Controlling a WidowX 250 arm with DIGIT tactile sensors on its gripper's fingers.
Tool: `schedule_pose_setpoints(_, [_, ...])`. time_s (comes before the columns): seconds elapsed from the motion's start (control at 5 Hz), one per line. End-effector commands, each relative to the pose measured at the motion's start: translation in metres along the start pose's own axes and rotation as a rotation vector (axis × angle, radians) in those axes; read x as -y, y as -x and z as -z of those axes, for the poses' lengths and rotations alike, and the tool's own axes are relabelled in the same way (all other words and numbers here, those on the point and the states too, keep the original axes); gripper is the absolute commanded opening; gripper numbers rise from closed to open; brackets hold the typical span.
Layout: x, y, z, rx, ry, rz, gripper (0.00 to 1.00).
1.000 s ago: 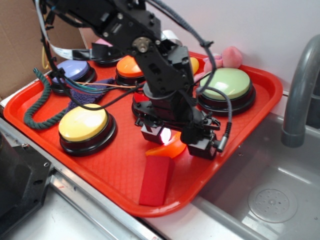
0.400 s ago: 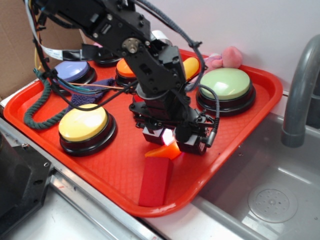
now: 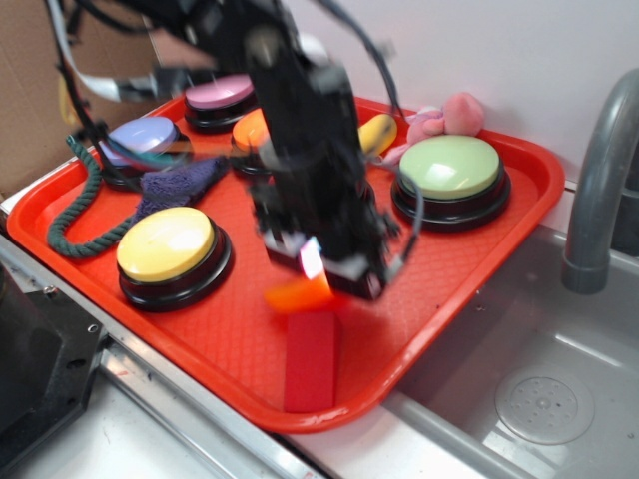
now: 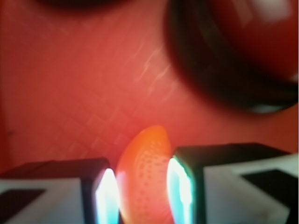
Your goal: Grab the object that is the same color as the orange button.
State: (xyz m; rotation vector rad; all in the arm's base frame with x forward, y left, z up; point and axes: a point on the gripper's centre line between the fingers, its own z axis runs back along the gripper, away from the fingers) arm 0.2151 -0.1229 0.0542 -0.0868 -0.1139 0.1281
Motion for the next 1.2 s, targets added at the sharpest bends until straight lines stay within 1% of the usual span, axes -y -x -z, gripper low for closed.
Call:
schedule_pose_setpoints(0.0, [-0.017, -0.028, -0.061, 0.046, 0.03, 0.061, 0.0])
schedule_pose_setpoints(0.2, [-0.043, -0.038, -0.104, 0.048, 0.021, 0.083, 0.0])
schedule_pose_setpoints(0.4, [-0.071, -0.042, -0.128, 0.066, 0.027, 0.059, 0.0])
schedule_pose_setpoints(0.6, [-0.099, -0.039, -0.147, 0.087, 0.036, 0.016, 0.0])
schedule_pose_setpoints(0.8, [-0.109, -0.042, -0.155, 0.075, 0.004, -0.022, 0.0])
schedule_pose_setpoints(1.0, [-0.108, -0.046, -0.145, -0.009, 0.032, 0.007, 1.0])
